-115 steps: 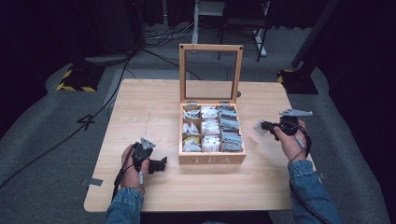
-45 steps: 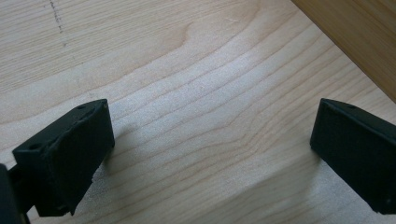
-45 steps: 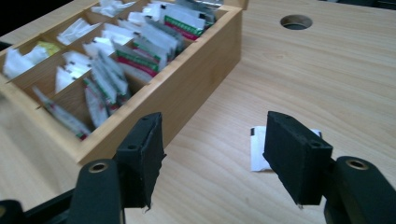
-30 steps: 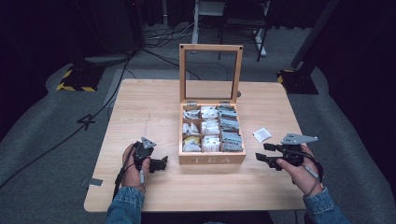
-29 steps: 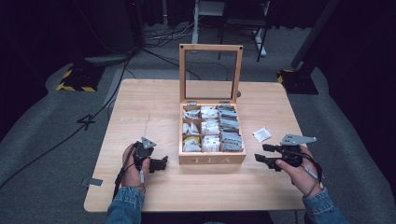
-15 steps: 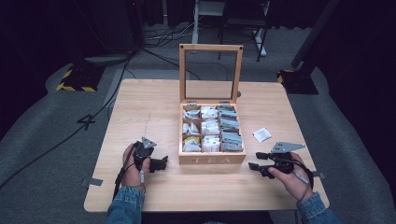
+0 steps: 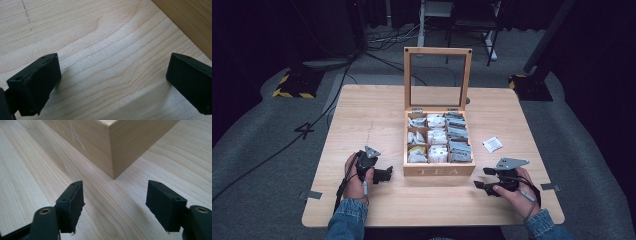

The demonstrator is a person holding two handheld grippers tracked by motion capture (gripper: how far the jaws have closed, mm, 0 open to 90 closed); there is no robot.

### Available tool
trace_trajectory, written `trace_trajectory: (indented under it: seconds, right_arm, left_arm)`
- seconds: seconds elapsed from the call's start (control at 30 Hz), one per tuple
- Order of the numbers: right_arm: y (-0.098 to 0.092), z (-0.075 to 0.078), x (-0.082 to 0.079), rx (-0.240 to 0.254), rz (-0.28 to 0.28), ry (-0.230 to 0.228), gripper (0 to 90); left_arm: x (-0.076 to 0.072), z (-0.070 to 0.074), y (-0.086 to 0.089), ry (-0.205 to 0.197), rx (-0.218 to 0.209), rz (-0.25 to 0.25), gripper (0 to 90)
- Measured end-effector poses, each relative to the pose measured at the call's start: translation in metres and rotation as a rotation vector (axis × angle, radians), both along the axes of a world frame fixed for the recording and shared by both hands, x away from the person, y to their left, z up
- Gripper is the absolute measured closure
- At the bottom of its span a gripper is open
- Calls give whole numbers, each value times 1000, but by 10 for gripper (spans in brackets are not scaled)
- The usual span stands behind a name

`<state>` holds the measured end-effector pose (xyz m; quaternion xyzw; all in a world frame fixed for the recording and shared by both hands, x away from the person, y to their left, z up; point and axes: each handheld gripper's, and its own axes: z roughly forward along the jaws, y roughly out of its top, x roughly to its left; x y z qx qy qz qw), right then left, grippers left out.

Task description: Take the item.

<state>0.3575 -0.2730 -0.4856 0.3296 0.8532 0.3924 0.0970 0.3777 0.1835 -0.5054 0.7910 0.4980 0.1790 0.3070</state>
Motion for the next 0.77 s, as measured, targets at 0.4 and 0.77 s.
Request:
trace_trajectory:
  seconds: [0.4,0.77]
  right_arm:
    - [1,-11,4,-73,-10,2,228]
    - [10,-20,7,-91,35,-49,2]
  left_arm:
    - [0,0,0,0,1,-1,1]
    - [0,0,0,0,1,-1,1]
